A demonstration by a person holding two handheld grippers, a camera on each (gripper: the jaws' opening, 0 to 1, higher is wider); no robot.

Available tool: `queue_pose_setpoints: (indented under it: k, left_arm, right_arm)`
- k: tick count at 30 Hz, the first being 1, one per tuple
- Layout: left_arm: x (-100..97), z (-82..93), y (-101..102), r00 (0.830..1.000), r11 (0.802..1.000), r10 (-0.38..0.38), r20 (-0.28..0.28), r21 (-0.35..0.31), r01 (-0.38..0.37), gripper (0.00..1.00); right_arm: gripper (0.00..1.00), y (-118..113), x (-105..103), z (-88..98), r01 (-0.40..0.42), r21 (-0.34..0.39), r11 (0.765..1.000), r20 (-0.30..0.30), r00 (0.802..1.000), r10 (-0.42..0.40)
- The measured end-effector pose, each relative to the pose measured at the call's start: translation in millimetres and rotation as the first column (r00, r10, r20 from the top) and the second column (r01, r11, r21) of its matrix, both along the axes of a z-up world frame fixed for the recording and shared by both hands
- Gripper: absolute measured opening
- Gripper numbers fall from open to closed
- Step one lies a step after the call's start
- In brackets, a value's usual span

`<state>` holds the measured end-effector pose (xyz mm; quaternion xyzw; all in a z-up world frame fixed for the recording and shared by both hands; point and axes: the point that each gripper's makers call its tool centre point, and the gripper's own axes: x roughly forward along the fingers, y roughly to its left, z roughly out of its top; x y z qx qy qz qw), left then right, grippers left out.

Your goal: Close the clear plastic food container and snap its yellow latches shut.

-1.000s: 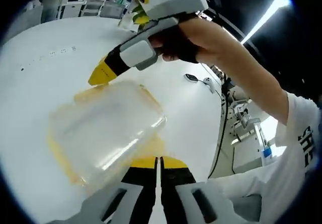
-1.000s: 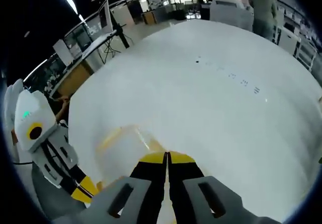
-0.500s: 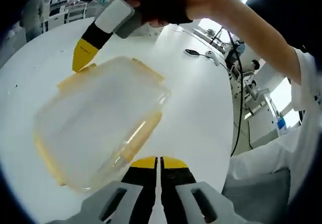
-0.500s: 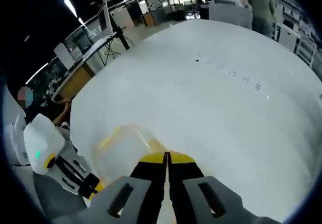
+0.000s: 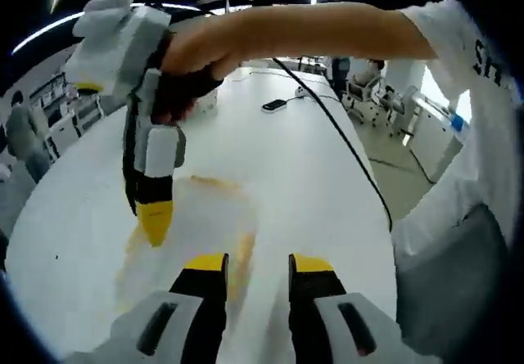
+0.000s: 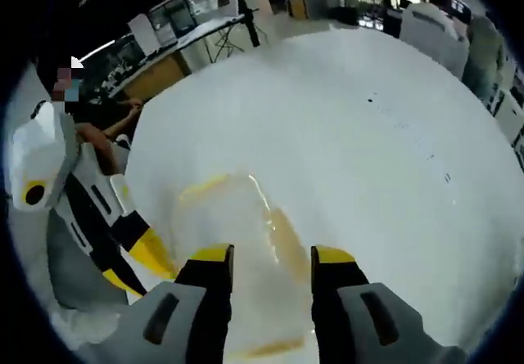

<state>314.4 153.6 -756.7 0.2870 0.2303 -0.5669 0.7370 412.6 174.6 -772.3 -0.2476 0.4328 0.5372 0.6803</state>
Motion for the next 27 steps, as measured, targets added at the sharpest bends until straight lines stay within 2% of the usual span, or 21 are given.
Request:
queue_pose_setpoints:
  k: [2, 3, 5, 6, 9, 13, 15, 18, 20, 25, 26, 27]
  left_arm:
    - [4.2, -3.2, 0.5, 0.994, 0.998, -0.050, 0.095, 0.053, 0.045, 0.28]
    - [5.0, -5.6, 1.3, 0.992, 0.996, -0.056, 0.113, 0.071, 0.048, 0.28]
    - [3.2, -12.0, 0.6, 0.994, 0.996, -0.056, 0.094, 0.077, 0.049, 0.31]
    - [3.3, -14.7, 0.7, 0.993, 0.995, -0.064, 0.101, 0.089, 0.055, 0.32]
    - [9.0, -17.3, 2.9, 0.982, 0.989, -0.092, 0.163, 0.134, 0.070, 0.33]
    - [12.2, -20.6, 5.0, 0.978, 0.984, -0.108, 0.178, 0.157, 0.081, 0.33]
    - [16.7, -21.3, 8.3, 0.983, 0.985, -0.074, 0.168, 0.163, 0.046, 0.33]
    - [25.0, -19.8, 12.7, 0.977, 0.983, -0.062, 0.203, 0.180, 0.025, 0.27]
    - [23.2, -20.3, 11.7, 0.978, 0.983, -0.075, 0.195, 0.179, 0.040, 0.27]
    - [22.1, -23.2, 12.2, 0.969, 0.977, -0.102, 0.227, 0.208, 0.054, 0.28]
    - [22.4, -23.5, 12.0, 0.961, 0.972, -0.124, 0.245, 0.223, 0.069, 0.28]
    - [22.6, -23.5, 11.6, 0.966, 0.975, -0.107, 0.237, 0.217, 0.055, 0.28]
  right_arm:
    - [0.41, 2.0, -5.4, -1.0, -0.007, -0.002, 1.000, -0.029, 1.000, 0.007]
    - [0.46, 1.7, -9.3, -2.3, -0.014, -0.017, 1.000, -0.059, 0.998, 0.013]
    - [0.50, 2.7, -9.6, -3.1, -0.027, -0.027, 0.999, -0.060, 0.998, 0.025]
    - [0.51, 0.2, -9.8, -4.7, -0.055, -0.056, 0.997, -0.051, 0.997, 0.052]
    - [0.50, -3.6, -7.3, -7.8, -0.111, -0.112, 0.988, -0.023, 0.994, 0.109]
    - [0.49, 2.7, -5.9, -7.0, -0.110, -0.115, 0.987, -0.046, 0.993, 0.105]
    - [0.48, 4.7, -9.6, -8.8, -0.140, -0.131, 0.981, -0.058, 0.989, 0.134]
    - [0.40, 6.7, -18.7, -8.8, -0.212, -0.155, 0.965, -0.095, 0.975, 0.199]
    - [0.37, 8.5, -21.9, -9.1, -0.223, -0.171, 0.960, -0.112, 0.972, 0.206]
    - [0.37, 7.7, -20.2, -10.7, -0.248, -0.203, 0.947, -0.127, 0.966, 0.226]
    - [0.38, 7.7, -21.6, -11.5, -0.258, -0.201, 0.945, -0.135, 0.963, 0.234]
    - [0.38, 7.6, -21.4, -11.2, -0.263, -0.202, 0.943, -0.135, 0.962, 0.239]
